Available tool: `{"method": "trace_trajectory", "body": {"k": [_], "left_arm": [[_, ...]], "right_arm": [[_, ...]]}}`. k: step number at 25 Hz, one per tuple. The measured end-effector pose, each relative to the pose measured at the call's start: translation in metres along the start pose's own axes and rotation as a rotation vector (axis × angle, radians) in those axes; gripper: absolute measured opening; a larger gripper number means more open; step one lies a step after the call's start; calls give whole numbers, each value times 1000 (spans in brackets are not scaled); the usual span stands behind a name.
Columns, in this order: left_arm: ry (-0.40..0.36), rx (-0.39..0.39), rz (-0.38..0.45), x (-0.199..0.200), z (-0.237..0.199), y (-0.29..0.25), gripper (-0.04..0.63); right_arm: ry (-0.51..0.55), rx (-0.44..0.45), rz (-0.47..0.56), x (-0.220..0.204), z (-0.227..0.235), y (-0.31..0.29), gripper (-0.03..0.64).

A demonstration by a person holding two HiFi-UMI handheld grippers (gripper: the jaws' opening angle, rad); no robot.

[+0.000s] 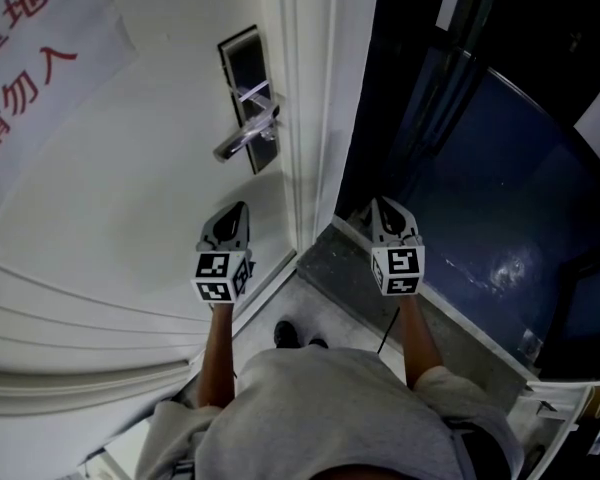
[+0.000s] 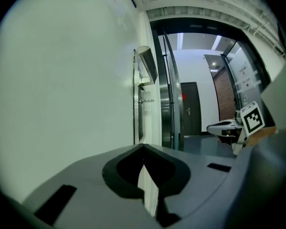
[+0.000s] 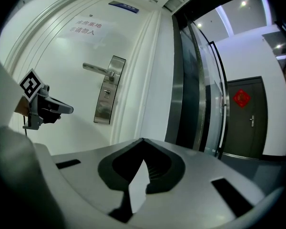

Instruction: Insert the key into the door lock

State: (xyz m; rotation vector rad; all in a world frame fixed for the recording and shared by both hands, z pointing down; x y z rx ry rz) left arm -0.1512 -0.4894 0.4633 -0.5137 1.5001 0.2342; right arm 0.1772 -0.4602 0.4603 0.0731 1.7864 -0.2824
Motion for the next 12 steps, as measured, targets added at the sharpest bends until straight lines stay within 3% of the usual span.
{"method": "trace_trajectory", "body": {"k": [12], "left_arm": [[5, 7, 5, -2, 0, -1, 17]], "right_arm": [[-4, 13, 4, 2, -6, -6, 23]]}}
Point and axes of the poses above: the fingertips, and each gripper's own axes: y backward along the fingers, z to its right, x out of its top, the point moved 9 cm from there along y, backward along the fingers, and after that the axes turned 2 degrees about -z, right-handed, at the moved point
